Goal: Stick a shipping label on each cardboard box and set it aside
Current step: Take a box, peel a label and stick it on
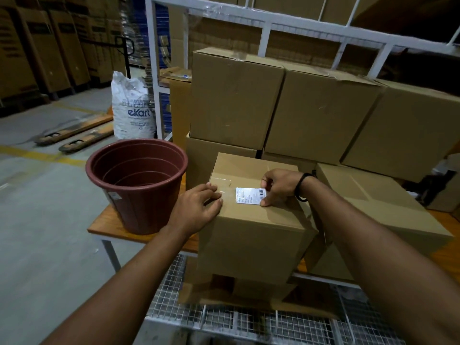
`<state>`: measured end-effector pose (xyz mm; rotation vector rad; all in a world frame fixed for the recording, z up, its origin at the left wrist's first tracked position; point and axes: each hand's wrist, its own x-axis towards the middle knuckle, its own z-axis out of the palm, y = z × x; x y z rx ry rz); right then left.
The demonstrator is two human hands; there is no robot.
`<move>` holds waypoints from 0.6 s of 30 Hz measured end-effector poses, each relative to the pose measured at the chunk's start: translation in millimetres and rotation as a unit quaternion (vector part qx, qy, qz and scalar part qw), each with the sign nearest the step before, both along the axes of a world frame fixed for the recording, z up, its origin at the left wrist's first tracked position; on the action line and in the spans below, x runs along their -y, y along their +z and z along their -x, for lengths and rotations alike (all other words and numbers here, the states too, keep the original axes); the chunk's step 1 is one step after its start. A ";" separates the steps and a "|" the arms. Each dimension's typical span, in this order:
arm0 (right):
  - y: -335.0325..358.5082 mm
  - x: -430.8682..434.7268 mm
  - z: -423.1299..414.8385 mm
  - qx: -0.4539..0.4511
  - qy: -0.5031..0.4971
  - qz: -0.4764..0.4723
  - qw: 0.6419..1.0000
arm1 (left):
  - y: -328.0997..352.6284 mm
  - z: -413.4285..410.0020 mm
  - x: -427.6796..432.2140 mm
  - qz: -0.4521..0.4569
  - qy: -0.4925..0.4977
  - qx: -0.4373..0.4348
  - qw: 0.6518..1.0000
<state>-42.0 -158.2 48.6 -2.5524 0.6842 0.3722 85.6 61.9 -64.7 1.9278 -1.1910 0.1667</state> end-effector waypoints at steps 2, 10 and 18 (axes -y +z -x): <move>3.6 -2.4 -2.1 0.002 0.023 0.032 0.999 | 0.7 0.3 0.5 0.001 0.000 0.000 1.000; 8.6 -0.5 -4.9 -0.052 0.039 0.064 0.996 | -0.4 0.7 -3.3 0.005 -0.009 0.001 1.000; 1.4 -2.2 -1.4 -0.033 0.032 0.065 0.997 | 0.0 1.6 -3.6 0.010 -0.010 0.001 1.000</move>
